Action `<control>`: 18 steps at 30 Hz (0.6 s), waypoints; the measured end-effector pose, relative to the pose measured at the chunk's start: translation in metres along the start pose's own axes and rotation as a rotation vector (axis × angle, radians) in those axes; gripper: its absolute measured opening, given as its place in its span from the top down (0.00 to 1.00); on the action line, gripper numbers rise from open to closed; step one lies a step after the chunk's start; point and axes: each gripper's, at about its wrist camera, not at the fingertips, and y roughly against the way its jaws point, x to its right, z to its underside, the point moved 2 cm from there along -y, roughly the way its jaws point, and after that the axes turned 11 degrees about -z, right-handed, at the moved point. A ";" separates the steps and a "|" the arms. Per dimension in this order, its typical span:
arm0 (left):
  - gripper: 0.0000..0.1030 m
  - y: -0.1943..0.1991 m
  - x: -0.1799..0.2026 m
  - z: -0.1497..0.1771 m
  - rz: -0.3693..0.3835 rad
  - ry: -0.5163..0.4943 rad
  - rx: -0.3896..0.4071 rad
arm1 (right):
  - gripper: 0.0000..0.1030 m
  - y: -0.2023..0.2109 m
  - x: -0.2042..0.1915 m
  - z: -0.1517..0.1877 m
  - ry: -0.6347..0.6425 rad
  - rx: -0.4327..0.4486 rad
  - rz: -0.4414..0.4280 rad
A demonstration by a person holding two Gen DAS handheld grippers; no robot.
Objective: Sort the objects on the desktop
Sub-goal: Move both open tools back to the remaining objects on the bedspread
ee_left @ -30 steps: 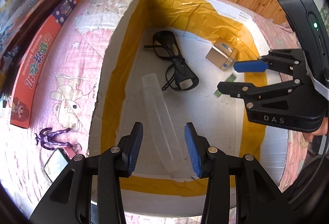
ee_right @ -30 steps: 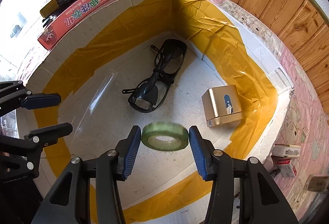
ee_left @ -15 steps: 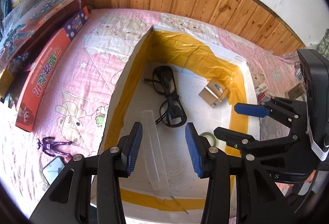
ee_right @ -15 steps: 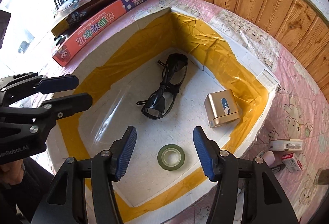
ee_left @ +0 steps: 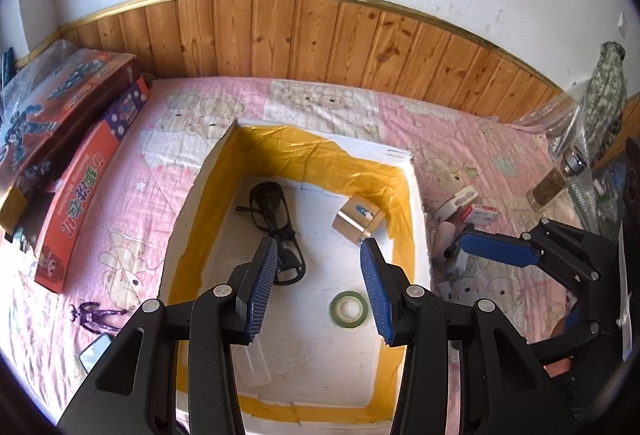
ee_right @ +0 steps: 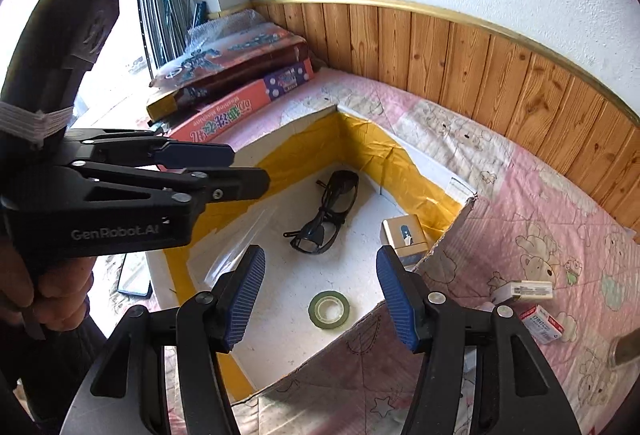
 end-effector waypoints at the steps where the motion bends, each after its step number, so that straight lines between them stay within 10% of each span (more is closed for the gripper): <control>1: 0.55 0.002 0.003 0.000 0.000 -0.003 0.003 | 0.42 0.006 -0.001 0.002 0.002 0.022 -0.006; 9: 0.55 0.018 0.042 0.001 0.034 -0.043 0.045 | 0.42 0.063 -0.001 0.029 -0.013 0.205 -0.030; 18: 0.55 0.018 0.117 0.017 0.088 -0.189 0.032 | 0.44 0.130 0.086 0.077 -0.328 0.373 0.024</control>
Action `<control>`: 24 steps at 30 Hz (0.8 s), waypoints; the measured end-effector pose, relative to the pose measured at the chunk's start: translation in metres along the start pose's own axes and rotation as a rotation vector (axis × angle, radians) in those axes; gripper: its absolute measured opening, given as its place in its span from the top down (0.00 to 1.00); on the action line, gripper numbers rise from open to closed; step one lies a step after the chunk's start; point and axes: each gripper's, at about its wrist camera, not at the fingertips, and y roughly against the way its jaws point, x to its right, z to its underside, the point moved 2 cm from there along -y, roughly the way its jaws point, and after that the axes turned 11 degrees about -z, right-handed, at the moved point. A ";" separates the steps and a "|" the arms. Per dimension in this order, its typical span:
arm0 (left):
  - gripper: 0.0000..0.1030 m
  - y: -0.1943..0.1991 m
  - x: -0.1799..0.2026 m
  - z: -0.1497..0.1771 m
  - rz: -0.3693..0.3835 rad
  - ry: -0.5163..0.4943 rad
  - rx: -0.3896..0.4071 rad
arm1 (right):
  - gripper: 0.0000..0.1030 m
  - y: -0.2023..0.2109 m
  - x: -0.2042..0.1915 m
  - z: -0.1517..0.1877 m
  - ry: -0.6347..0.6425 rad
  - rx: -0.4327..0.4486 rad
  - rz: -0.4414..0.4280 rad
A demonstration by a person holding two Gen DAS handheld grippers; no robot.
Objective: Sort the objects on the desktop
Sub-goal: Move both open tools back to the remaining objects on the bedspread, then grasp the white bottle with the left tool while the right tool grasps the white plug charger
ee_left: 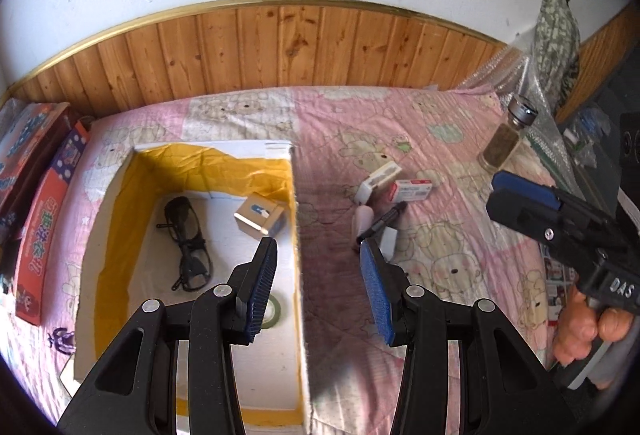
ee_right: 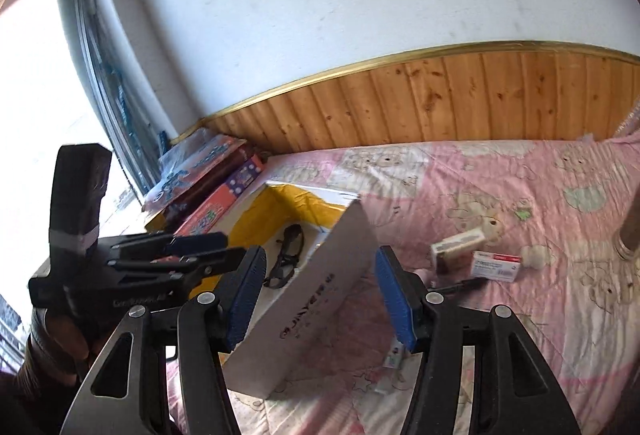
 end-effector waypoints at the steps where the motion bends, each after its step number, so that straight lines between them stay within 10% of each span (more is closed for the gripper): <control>1: 0.55 -0.003 0.007 0.001 0.017 -0.006 -0.013 | 0.44 0.004 0.009 0.002 -0.012 -0.004 0.030; 10: 0.55 -0.060 0.064 0.031 0.164 0.003 -0.248 | 0.53 -0.011 0.092 0.042 -0.183 -0.181 0.183; 24: 0.55 -0.128 0.080 0.066 0.054 0.008 -0.356 | 0.53 -0.126 0.152 0.073 -0.397 -0.405 0.192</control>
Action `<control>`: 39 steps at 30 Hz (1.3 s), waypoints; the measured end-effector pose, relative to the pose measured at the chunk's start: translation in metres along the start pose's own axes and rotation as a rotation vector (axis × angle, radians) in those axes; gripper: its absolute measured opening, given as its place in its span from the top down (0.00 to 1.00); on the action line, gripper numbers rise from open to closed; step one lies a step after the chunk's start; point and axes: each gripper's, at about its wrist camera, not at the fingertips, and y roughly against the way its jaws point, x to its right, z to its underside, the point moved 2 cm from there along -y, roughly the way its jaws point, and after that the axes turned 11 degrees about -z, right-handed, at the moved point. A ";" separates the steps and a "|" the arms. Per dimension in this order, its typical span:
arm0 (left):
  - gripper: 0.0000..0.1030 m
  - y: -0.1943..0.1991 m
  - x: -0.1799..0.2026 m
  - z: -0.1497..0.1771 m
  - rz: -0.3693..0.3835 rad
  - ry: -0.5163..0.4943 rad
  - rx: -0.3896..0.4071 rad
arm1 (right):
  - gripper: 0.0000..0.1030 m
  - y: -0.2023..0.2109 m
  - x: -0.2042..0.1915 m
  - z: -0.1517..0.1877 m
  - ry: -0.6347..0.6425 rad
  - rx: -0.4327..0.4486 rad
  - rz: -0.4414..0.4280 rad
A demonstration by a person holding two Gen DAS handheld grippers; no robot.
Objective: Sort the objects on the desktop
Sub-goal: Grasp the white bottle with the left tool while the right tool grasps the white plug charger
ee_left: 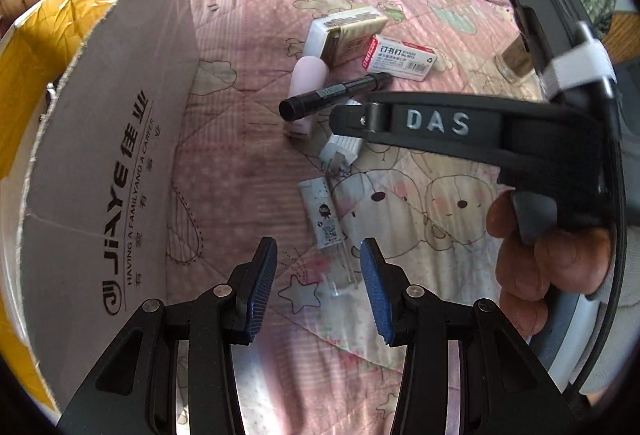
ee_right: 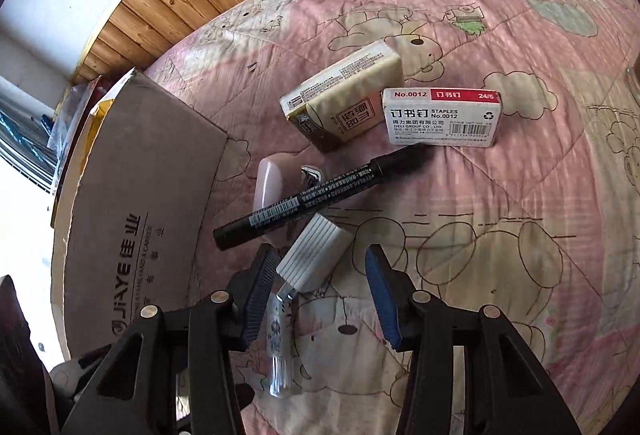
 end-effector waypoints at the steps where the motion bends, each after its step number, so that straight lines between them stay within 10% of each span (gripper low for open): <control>1: 0.55 -0.002 0.000 0.000 -0.008 0.000 0.001 | 0.53 -0.005 0.002 -0.001 -0.006 -0.012 0.003; 17: 0.57 -0.029 0.000 0.003 -0.014 0.006 -0.008 | 0.65 -0.007 0.013 0.003 0.019 -0.061 -0.033; 21: 0.81 -0.026 -0.003 0.003 -0.049 -0.025 0.027 | 0.69 -0.012 0.010 0.009 0.091 -0.058 0.021; 39: 0.82 0.013 -0.016 0.006 0.029 -0.011 0.087 | 0.78 0.047 0.014 0.027 0.052 0.021 -0.026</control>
